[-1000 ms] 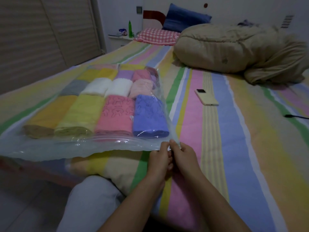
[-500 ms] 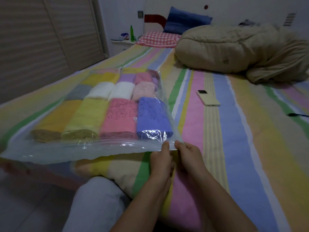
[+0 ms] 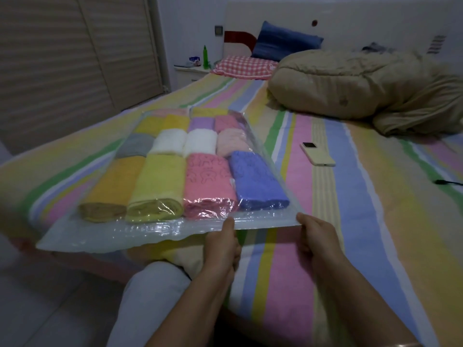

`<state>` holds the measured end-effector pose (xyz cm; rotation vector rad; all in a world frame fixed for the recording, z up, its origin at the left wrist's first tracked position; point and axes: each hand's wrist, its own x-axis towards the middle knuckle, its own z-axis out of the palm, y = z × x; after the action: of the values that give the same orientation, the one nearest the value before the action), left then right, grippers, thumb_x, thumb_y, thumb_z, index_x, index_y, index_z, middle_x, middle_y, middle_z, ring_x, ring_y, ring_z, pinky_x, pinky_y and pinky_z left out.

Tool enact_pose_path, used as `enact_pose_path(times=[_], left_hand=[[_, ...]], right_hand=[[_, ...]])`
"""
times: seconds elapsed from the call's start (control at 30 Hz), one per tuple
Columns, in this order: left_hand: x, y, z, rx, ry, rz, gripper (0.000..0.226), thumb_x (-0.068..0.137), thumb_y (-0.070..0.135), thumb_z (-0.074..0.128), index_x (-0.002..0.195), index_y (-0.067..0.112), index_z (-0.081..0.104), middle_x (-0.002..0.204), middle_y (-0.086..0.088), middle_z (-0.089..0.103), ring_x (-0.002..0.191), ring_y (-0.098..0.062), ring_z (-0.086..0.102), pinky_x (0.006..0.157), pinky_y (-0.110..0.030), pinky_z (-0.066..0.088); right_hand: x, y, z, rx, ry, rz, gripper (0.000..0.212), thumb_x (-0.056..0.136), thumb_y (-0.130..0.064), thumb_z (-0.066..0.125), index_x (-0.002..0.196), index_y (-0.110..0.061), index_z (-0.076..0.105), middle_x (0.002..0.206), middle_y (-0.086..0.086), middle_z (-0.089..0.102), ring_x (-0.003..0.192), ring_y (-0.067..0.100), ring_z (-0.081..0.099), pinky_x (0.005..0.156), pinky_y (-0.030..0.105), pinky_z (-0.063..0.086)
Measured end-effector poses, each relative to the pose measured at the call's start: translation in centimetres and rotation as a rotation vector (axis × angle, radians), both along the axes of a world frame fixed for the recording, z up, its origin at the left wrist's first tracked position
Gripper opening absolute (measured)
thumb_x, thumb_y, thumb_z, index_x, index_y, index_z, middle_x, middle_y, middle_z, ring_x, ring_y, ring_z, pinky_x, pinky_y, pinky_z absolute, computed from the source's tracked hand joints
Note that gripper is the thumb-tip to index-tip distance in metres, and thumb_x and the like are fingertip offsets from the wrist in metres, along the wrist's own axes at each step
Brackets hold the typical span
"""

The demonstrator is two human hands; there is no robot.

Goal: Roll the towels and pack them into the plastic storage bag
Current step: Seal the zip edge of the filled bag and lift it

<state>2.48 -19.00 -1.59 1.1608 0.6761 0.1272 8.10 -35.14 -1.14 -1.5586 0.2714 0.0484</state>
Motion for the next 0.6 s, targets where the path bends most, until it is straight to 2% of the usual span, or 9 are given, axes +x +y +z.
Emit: enact_pose_path(times=[0.07,0.17,0.2,0.27,0.33,0.4,0.47,0.53,0.6], left_hand=[[-0.2,0.2,-0.3,-0.006,-0.004,0.010,0.049,0.095,0.032,0.049,0.053,0.023,0.027,0.035,0.008,0.020,0.028,-0.008,0.016,0.042,-0.011,0.013],[-0.1,0.0,-0.5,-0.016,-0.017,0.020,0.051,0.095,0.031,0.050,0.050,0.023,0.027,0.036,0.007,0.020,0.029,-0.009,0.017,0.043,-0.013,0.013],[-0.2,-0.1,-0.5,-0.021,-0.013,0.021,0.052,0.094,0.032,0.050,0.049,0.023,0.027,0.036,0.007,0.020,0.029,-0.009,0.017,0.044,-0.013,0.013],[-0.3,-0.2,-0.6,-0.032,-0.006,0.021,0.052,0.094,0.034,0.050,0.049,0.023,0.028,0.036,0.006,0.020,0.029,-0.010,0.017,0.044,-0.014,0.014],[-0.2,-0.3,-0.6,-0.021,0.007,0.036,0.050,0.095,0.033,0.050,0.050,0.021,0.031,0.035,0.005,0.023,0.027,-0.010,0.020,0.043,-0.014,0.016],[0.0,-0.2,-0.4,0.014,0.028,0.047,0.047,0.093,0.033,0.052,0.050,0.017,0.040,0.035,0.002,0.036,0.028,-0.011,0.030,0.040,-0.016,0.023],[0.2,0.1,-0.6,0.040,0.043,0.068,0.042,0.089,0.032,0.056,0.052,0.013,0.053,0.047,-0.006,0.055,0.038,-0.016,0.046,0.044,-0.022,0.034],[0.3,0.1,-1.0,0.080,0.048,0.078,0.043,0.084,0.041,0.057,0.055,0.010,0.059,0.063,-0.018,0.065,0.055,-0.022,0.059,0.055,-0.029,0.046],[0.3,0.0,-1.3,0.145,0.038,0.080,0.053,0.070,0.057,0.051,0.067,0.007,0.067,0.078,-0.021,0.071,0.075,-0.027,0.069,0.072,-0.042,0.056]], right_hand=[[-0.4,0.2,0.1,-0.016,0.009,-0.024,0.053,0.091,-0.021,0.057,0.038,-0.019,0.051,0.040,-0.007,0.031,0.038,0.013,0.025,0.045,0.026,0.022],[-1.8,1.7,0.7,0.172,0.097,-0.092,0.040,0.095,-0.037,0.055,0.060,-0.021,0.046,0.041,-0.007,0.028,0.032,0.010,0.025,0.036,0.020,0.023],[-2.3,2.4,0.9,0.238,0.122,-0.074,0.041,0.095,-0.043,0.053,0.062,-0.021,0.042,0.042,-0.007,0.027,0.031,0.008,0.024,0.033,0.017,0.022],[-3.1,4.2,0.9,0.261,0.165,0.044,0.049,0.092,-0.053,0.052,0.059,-0.022,0.035,0.044,-0.006,0.023,0.031,0.008,0.021,0.033,0.016,0.020],[-3.4,6.7,0.6,0.147,0.191,0.173,0.056,0.089,-0.059,0.051,0.053,-0.022,0.033,0.045,-0.004,0.026,0.034,0.011,0.026,0.038,0.019,0.023],[-3.3,9.0,0.0,-0.031,0.149,0.230,0.055,0.089,-0.054,0.054,0.050,-0.017,0.047,0.047,0.001,0.047,0.044,0.017,0.048,0.048,0.027,0.040],[-3.5,10.5,-0.3,-0.124,0.125,0.196,0.042,0.090,-0.037,0.058,0.061,-0.008,0.064,0.062,0.009,0.068,0.064,0.024,0.066,0.067,0.038,0.056],[-3.7,10.9,-0.4,-0.087,0.140,0.132,0.034,0.088,-0.030,0.060,0.070,-0.002,0.069,0.072,0.014,0.072,0.073,0.027,0.070,0.075,0.042,0.057],[-3.9,10.7,-0.4,-0.023,0.143,0.094,0.032,0.088,-0.026,0.061,0.072,0.001,0.068,0.075,0.017,0.072,0.072,0.028,0.069,0.071,0.040,0.056]])
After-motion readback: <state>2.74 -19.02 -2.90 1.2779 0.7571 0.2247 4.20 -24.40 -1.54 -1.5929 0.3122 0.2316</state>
